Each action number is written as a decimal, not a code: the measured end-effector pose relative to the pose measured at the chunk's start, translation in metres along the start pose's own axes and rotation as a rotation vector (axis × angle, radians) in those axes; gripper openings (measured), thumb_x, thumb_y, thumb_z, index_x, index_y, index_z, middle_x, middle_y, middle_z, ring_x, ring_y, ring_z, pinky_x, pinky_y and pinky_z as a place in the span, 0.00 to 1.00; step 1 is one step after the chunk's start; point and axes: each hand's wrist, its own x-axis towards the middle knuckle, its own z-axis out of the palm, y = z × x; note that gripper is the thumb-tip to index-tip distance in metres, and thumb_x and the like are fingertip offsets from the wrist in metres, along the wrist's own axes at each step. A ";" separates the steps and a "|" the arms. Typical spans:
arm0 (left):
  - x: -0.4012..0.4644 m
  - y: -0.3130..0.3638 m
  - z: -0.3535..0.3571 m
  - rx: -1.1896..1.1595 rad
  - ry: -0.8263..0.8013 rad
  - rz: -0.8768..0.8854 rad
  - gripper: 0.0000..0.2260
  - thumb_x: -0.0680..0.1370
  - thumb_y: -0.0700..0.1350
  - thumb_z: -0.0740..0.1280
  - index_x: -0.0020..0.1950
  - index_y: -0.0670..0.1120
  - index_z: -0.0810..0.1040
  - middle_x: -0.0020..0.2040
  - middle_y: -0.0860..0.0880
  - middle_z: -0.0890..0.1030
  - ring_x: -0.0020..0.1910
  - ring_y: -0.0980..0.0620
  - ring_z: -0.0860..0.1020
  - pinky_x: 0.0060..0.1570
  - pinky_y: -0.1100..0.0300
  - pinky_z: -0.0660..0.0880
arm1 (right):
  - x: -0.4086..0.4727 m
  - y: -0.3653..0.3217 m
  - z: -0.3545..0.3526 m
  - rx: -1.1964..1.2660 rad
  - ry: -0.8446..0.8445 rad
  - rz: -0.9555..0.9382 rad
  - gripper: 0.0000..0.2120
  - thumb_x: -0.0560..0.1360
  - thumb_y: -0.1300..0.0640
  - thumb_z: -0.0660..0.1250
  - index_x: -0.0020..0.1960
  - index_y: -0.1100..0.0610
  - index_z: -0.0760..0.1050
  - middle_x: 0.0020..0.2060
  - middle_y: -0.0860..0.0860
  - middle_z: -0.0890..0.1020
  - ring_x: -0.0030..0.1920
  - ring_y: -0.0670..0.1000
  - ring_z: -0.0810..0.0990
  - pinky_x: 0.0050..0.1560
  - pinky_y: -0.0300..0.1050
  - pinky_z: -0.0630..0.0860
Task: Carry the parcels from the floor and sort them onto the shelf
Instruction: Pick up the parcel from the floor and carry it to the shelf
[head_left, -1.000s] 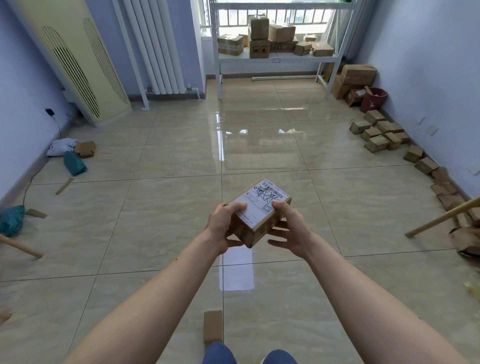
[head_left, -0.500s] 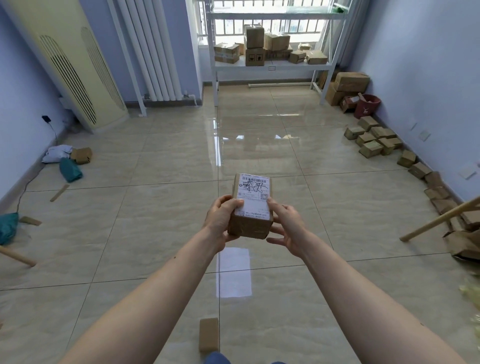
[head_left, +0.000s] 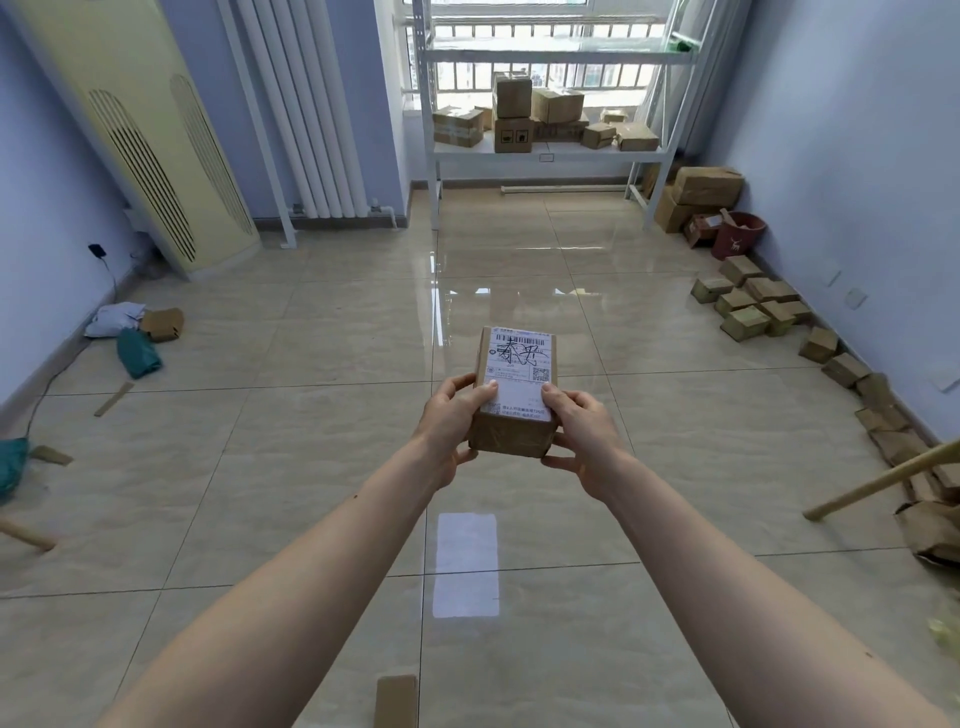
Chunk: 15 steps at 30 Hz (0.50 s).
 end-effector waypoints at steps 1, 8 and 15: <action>0.006 0.006 0.002 0.002 -0.004 0.007 0.20 0.77 0.49 0.70 0.69 0.51 0.73 0.49 0.51 0.82 0.48 0.49 0.79 0.46 0.52 0.74 | 0.007 -0.006 0.000 -0.004 0.001 -0.009 0.19 0.79 0.45 0.66 0.63 0.57 0.74 0.48 0.50 0.84 0.50 0.53 0.83 0.54 0.60 0.80; 0.066 0.055 0.004 -0.007 -0.025 0.061 0.21 0.77 0.48 0.69 0.70 0.53 0.74 0.54 0.50 0.82 0.54 0.45 0.79 0.53 0.48 0.75 | 0.071 -0.054 0.013 0.001 -0.009 -0.066 0.20 0.78 0.45 0.67 0.63 0.57 0.75 0.47 0.49 0.84 0.49 0.53 0.83 0.53 0.59 0.80; 0.147 0.112 -0.002 -0.007 0.000 0.123 0.25 0.77 0.49 0.70 0.73 0.50 0.70 0.57 0.47 0.82 0.54 0.46 0.80 0.46 0.51 0.77 | 0.153 -0.110 0.042 -0.003 -0.015 -0.101 0.16 0.79 0.46 0.66 0.60 0.56 0.75 0.46 0.49 0.84 0.50 0.55 0.83 0.52 0.57 0.79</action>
